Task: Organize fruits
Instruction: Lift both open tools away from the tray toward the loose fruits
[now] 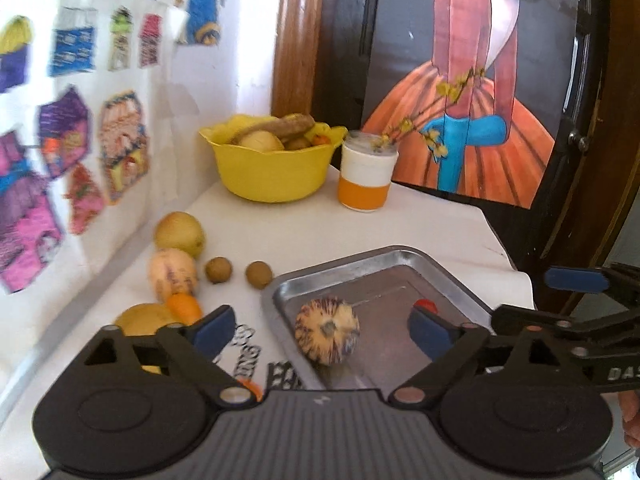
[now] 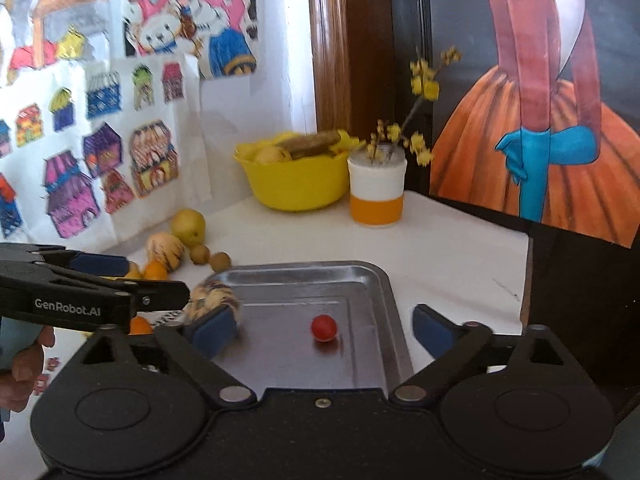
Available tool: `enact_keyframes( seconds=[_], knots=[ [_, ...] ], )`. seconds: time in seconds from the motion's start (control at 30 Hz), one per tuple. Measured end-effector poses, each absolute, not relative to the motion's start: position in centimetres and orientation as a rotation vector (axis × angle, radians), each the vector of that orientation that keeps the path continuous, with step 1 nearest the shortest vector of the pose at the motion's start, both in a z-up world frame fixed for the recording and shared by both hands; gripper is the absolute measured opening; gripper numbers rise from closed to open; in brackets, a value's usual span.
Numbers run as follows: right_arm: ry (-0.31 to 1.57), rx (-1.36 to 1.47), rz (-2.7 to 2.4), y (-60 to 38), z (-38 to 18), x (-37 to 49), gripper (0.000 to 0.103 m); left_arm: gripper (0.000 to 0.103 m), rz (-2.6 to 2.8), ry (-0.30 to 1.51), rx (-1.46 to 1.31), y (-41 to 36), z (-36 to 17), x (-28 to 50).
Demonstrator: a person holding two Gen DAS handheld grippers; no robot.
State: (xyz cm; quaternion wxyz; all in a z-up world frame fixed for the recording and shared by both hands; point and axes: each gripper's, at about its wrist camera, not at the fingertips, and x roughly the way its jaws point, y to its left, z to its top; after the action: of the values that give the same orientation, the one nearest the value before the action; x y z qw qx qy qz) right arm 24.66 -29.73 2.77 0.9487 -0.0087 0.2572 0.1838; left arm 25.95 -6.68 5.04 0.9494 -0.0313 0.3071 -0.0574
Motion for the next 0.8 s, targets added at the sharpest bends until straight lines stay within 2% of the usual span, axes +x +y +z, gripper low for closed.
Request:
enact_keyframes(
  seconds=[0.1, 0.37, 0.8],
  knots=[
    [0.505, -0.026, 0.374, -29.2, 3.3, 22.4, 0.102, 0.102, -0.096, 0.612, -0.068, -5.6, 5.8, 23.7],
    [0.519, -0.046, 0.389, -27.0, 3.7, 16.7, 0.102, 0.102, -0.041, 0.604, -0.084, -2.2, 6.5, 17.8],
    [0.683, -0.081, 0.474, -21.1, 0.6, 11.3, 0.102, 0.102, 0.055, 0.717, -0.138, 4.4, 3.0, 12.7]
  ],
)
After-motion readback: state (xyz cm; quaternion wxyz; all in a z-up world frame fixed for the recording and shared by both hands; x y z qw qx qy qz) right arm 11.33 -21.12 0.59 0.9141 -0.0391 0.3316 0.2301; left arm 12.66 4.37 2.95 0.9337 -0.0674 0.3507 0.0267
